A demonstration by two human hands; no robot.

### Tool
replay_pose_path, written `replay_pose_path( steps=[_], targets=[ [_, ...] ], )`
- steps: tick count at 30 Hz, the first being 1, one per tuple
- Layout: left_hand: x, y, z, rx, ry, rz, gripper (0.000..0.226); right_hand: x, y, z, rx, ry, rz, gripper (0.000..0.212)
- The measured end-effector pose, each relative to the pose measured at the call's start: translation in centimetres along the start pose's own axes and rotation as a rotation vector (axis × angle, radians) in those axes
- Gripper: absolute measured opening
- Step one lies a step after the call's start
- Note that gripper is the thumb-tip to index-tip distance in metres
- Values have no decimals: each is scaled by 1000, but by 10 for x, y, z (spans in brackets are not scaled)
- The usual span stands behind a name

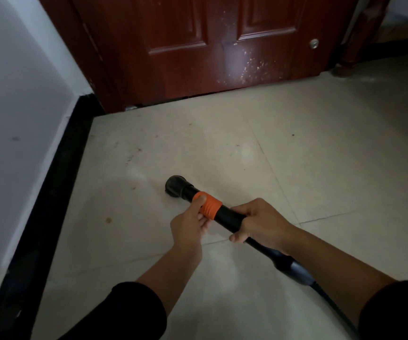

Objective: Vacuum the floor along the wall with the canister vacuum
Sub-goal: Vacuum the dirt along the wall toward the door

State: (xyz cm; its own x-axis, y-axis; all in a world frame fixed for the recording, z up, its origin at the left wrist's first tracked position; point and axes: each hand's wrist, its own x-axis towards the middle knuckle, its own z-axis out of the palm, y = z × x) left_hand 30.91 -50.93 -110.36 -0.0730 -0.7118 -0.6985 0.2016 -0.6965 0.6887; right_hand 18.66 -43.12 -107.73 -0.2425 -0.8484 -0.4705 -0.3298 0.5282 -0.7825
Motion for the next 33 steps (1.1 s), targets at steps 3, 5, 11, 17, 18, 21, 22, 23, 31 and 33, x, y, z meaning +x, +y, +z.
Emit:
replay_pose_path(
  steps=[3, 5, 11, 17, 18, 21, 22, 23, 31, 33],
  targets=[
    [0, 6, 14, 27, -21, -20, 15, 6, -1, -7, 47, 22, 21, 37],
    [1, 18, 12, 49, -35, -70, 15, 13, -8, -7, 62, 23, 32, 38],
    [18, 59, -13, 180, -152, -93, 43, 41, -37, 8, 44, 27, 10, 37],
    [47, 75, -13, 87, -170, -125, 21, 71, -50, 19, -19, 30, 1, 37],
    [52, 77, -14, 82, -171, -129, 21, 74, -53, 20, -31, 32, 2, 37],
    [70, 88, -11, 35, -176, -117, 20, 90, -66, 21, -72, 38, 9, 33],
    [77, 92, -10, 7, -173, -103, 17, 98, -72, 22, -86, 42, 15, 32],
    [83, 96, -8, -23, -163, -89, 14, 106, -79, 23, -101, 46, 19, 32],
    [114, 115, 4, -66, -110, -81, 18, 133, -114, 19, -259, 57, 104, 23],
    [117, 116, 10, -74, -125, -82, 21, 134, -119, 13, -280, 59, 129, 17]
  ],
)
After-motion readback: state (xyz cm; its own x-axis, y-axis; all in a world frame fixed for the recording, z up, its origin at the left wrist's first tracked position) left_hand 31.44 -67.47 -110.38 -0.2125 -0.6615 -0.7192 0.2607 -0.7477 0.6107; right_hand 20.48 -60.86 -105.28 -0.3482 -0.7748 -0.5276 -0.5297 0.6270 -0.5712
